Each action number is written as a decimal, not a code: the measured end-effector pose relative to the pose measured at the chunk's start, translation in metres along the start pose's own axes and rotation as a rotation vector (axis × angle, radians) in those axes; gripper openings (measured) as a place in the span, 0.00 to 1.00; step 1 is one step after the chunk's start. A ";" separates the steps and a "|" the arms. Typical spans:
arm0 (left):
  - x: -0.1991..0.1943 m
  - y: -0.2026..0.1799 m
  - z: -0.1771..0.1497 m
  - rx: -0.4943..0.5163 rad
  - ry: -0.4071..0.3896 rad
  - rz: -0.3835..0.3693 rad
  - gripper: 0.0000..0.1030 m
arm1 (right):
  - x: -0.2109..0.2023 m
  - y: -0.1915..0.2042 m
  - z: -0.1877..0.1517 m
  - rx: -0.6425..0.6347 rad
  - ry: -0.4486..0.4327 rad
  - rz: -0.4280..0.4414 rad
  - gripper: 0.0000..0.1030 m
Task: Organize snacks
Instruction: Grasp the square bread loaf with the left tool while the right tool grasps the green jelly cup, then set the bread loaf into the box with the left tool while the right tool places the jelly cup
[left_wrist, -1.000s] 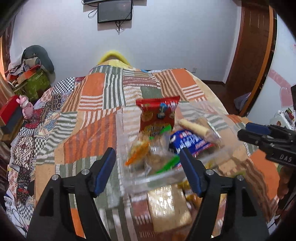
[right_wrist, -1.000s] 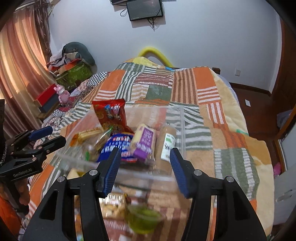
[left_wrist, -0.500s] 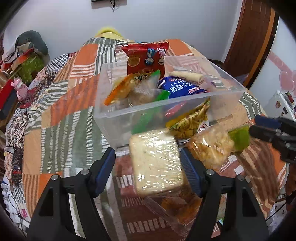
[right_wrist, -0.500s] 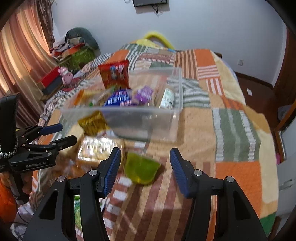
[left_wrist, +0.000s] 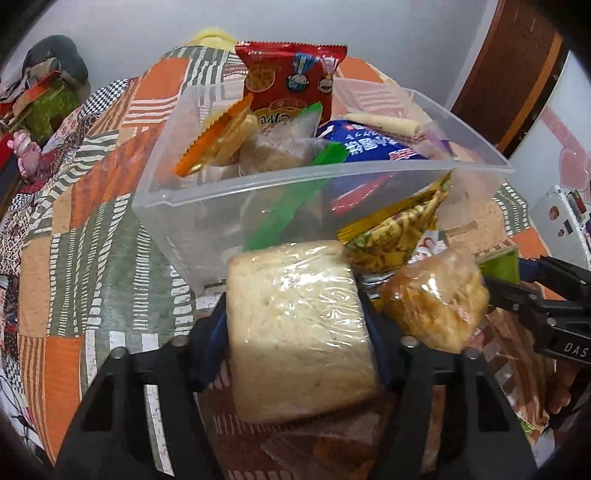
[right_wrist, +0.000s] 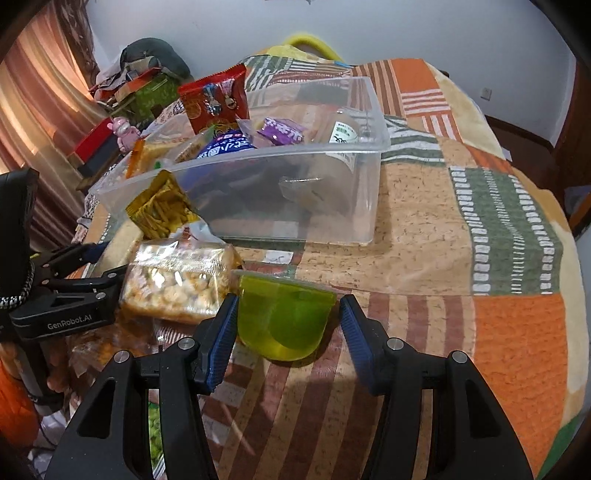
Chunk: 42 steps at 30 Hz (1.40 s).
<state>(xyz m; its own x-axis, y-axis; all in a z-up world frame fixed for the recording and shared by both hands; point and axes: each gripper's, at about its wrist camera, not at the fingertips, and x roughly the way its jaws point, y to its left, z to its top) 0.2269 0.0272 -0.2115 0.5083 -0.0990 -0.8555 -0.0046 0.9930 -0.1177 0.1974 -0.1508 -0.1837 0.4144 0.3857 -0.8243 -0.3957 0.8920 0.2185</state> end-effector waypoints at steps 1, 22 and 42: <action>0.000 0.000 0.000 -0.001 -0.006 0.000 0.58 | 0.000 0.000 0.000 0.004 -0.001 0.003 0.50; -0.083 0.000 0.000 0.023 -0.169 0.022 0.54 | -0.054 0.005 0.005 -0.028 -0.151 -0.029 0.44; -0.071 -0.030 0.088 0.076 -0.280 0.001 0.54 | -0.044 -0.003 0.075 -0.005 -0.255 -0.040 0.44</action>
<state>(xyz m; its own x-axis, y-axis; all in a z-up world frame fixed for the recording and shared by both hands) 0.2664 0.0106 -0.1031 0.7265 -0.0873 -0.6816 0.0543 0.9961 -0.0697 0.2421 -0.1529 -0.1089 0.6232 0.3976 -0.6734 -0.3789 0.9068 0.1847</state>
